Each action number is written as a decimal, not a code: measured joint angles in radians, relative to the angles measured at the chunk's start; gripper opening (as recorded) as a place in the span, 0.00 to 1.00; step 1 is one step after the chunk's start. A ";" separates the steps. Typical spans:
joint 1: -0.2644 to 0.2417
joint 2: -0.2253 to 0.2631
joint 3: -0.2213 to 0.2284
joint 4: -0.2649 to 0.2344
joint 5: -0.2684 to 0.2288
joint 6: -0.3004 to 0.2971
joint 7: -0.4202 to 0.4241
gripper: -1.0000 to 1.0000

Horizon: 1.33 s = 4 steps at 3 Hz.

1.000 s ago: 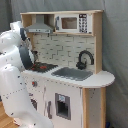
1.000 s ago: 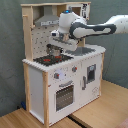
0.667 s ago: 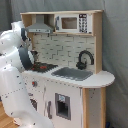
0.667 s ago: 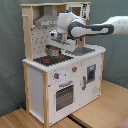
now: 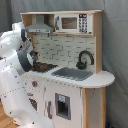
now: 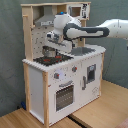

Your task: Play with the kitchen

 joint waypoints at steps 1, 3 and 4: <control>-0.029 -0.035 0.001 0.066 0.025 -0.063 0.000 0.00; -0.063 -0.074 0.026 0.115 0.079 -0.184 0.121 0.00; -0.097 -0.108 0.026 0.161 0.100 -0.184 0.197 0.00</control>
